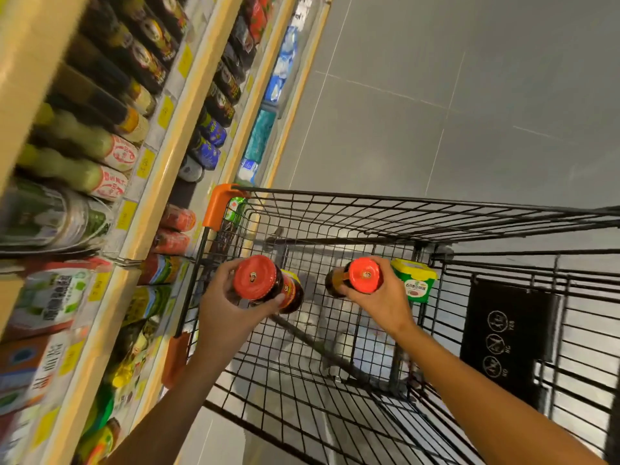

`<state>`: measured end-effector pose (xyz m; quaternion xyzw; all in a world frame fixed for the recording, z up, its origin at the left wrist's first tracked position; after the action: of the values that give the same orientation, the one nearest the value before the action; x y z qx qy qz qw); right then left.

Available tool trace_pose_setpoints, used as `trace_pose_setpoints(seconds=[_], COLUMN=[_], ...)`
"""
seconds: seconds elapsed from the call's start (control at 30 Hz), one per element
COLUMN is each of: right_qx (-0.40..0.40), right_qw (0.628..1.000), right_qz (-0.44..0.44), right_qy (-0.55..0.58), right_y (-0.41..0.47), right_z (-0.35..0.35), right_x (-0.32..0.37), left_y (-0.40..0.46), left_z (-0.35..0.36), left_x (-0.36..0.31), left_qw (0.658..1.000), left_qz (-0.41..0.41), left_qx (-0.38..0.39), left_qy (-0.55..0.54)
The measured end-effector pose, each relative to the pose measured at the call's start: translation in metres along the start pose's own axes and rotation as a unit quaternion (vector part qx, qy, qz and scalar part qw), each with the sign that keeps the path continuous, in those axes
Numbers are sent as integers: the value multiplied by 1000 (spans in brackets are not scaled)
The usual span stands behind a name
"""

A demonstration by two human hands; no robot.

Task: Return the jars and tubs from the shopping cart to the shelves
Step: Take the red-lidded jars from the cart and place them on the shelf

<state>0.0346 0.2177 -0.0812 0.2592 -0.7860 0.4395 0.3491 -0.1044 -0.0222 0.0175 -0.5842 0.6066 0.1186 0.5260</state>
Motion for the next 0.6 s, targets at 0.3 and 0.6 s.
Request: trace_pose_setpoints(seconds=[0.3, 0.6], right_qx=[-22, -29], right_qw=[995, 970], right_qz=[-90, -229], right_qy=[49, 74], right_y=[-85, -169], right_z=[-121, -189], right_x=[129, 259], left_y=[-74, -174], left_z=[-11, -81], left_x=[-132, -226], left_qw=[995, 971], left_qz=[87, 192], left_qx=[-8, -98], left_qy=[-45, -100])
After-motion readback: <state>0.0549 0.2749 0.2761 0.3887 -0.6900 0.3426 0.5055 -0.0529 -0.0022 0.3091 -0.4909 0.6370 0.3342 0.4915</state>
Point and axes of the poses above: each hand's wrist, its own y-axis towards the middle knuckle, its own z-axis out of the palm, x = y × z, the point moved 3 cm from there along y, towards the middle knuckle, and after that the axes turned 3 degrees about x, right-handed, at the moved point
